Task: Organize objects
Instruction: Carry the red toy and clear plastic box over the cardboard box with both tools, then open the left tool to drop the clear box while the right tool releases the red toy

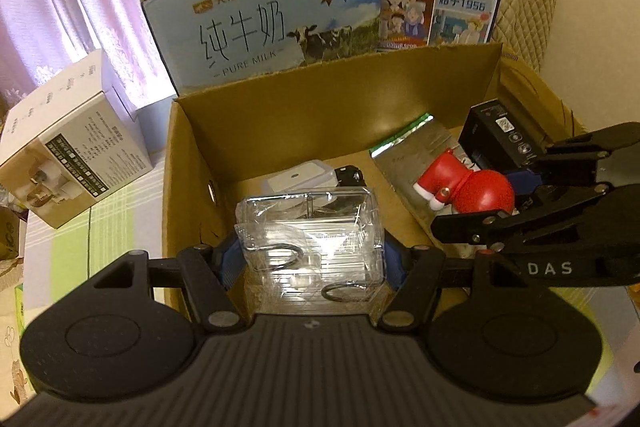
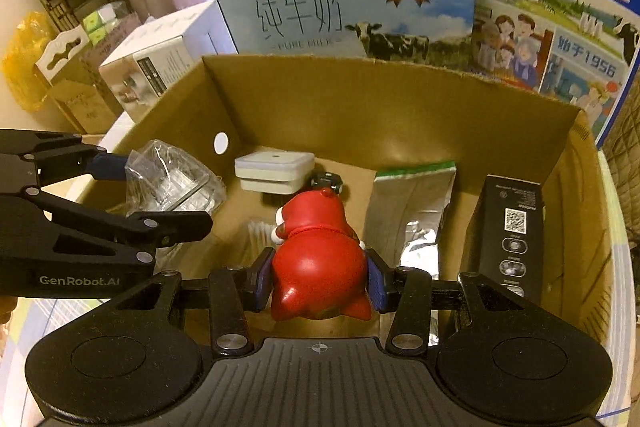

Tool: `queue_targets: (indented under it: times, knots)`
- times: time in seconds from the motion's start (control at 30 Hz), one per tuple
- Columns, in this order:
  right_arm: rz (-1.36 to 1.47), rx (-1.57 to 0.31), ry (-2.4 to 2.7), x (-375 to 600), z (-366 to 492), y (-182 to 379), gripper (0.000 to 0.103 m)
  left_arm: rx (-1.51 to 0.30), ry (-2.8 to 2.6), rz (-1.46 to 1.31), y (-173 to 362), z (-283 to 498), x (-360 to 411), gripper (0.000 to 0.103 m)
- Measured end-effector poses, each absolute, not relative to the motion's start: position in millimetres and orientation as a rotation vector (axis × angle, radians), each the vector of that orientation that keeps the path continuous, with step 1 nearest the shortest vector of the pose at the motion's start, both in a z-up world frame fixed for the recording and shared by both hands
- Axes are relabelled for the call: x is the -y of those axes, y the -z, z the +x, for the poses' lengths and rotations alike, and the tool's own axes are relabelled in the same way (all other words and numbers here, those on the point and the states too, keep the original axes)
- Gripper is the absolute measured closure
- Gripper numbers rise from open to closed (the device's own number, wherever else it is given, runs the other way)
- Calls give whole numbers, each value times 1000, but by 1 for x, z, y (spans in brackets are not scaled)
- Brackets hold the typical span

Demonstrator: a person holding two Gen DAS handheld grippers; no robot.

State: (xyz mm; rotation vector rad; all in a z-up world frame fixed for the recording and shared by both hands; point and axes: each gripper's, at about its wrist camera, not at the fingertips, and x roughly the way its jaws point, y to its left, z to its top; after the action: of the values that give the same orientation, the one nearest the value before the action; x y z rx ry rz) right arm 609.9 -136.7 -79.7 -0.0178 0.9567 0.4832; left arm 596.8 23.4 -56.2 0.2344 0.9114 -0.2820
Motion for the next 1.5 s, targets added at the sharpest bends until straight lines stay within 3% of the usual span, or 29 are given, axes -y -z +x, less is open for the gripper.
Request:
queue_targets:
  times: [0.67,0.83,1.03,1.5]
  knots:
    - [-11,-1014,-475,133,624,97,60,-967,264,285,82,623,-25,38]
    - [-11,-1012,-471,133,624,95,60,-967,261,287,83,624,-25,36]
    - [-7,-1019,-465,131,626,96,60,-962,247,287,80,626,-26,25]
    - [-1,-1047,-449,130,631,100,60,-958,245,287,79,625,-27,24]
